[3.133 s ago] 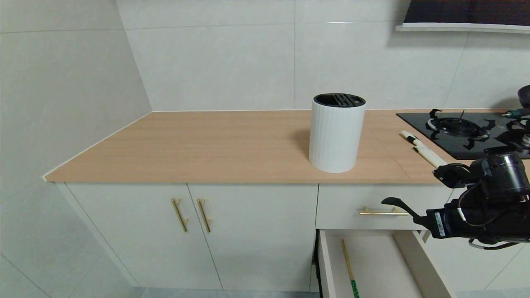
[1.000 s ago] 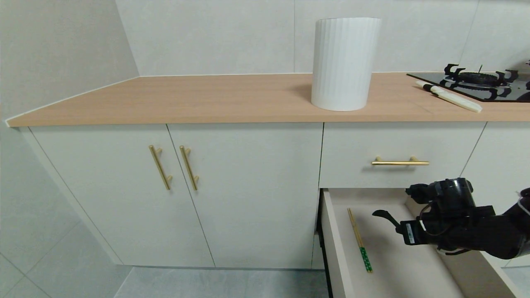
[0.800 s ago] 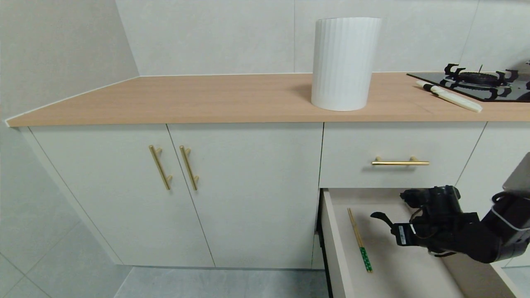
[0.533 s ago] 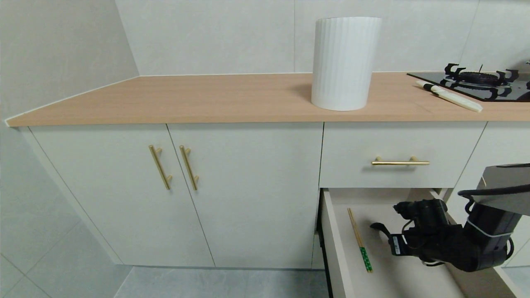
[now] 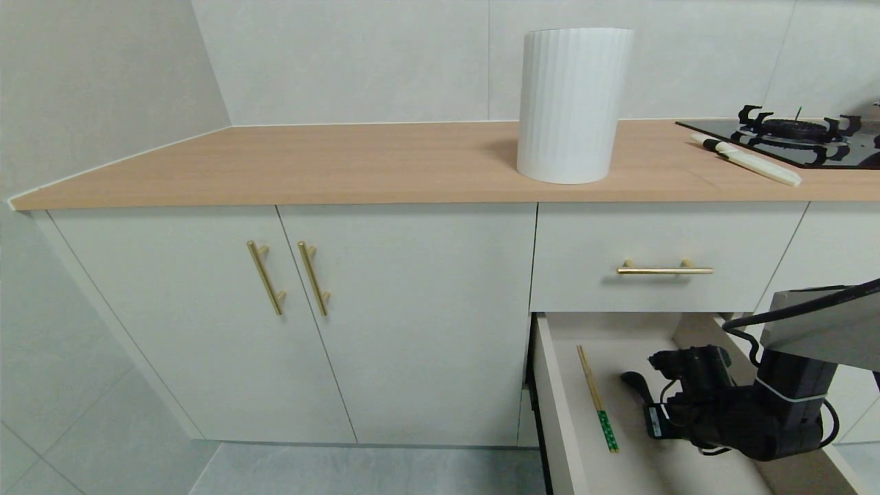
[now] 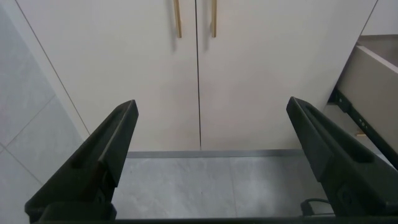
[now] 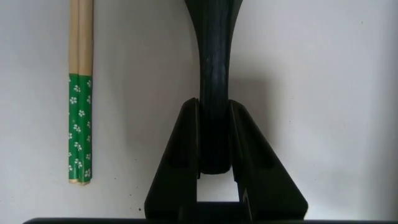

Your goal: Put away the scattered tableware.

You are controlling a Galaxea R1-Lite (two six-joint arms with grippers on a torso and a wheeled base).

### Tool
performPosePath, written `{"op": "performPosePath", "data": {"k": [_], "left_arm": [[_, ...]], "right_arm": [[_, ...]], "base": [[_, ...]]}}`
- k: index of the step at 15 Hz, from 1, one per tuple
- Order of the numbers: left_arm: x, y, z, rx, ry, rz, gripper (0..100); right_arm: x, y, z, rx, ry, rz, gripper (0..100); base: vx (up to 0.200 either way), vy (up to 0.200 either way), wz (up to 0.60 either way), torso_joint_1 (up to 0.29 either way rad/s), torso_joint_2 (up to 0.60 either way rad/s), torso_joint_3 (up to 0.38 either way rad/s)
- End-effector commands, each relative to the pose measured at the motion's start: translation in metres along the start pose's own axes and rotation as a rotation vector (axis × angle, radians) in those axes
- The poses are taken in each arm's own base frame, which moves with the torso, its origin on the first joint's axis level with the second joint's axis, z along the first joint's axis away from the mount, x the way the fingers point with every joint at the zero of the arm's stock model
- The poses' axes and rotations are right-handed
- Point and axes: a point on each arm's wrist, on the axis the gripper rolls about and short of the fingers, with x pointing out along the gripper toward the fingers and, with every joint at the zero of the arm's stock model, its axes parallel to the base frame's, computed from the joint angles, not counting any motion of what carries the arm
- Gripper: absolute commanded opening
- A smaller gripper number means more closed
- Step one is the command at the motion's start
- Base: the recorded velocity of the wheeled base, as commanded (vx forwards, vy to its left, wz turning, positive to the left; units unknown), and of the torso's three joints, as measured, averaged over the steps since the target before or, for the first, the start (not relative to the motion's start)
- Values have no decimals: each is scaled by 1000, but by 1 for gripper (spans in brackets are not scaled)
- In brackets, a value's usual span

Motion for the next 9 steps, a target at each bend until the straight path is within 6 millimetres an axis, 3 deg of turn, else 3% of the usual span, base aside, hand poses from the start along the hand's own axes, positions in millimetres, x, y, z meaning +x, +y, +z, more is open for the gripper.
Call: {"op": "performPosePath", "data": {"k": [1,5,6,9], "left_arm": [[0,0,0,0,0,1,100],[0,0,0,0,0,1,100],[0,0,0,0,0,1,100],[0,0,0,0,0,1,100]], "right_arm": [[1,0,-1,1,3,-1,0],[1,-1,-2,4,7,-3,0],[1,-2,-1,7,5,-7,100],[1,-3,-2,8,6,-8,100]], "base": [[0,0,0,0,0,0],[0,0,0,0,0,0],[0,0,0,0,0,0],[0,0,0,0,0,0]]}}
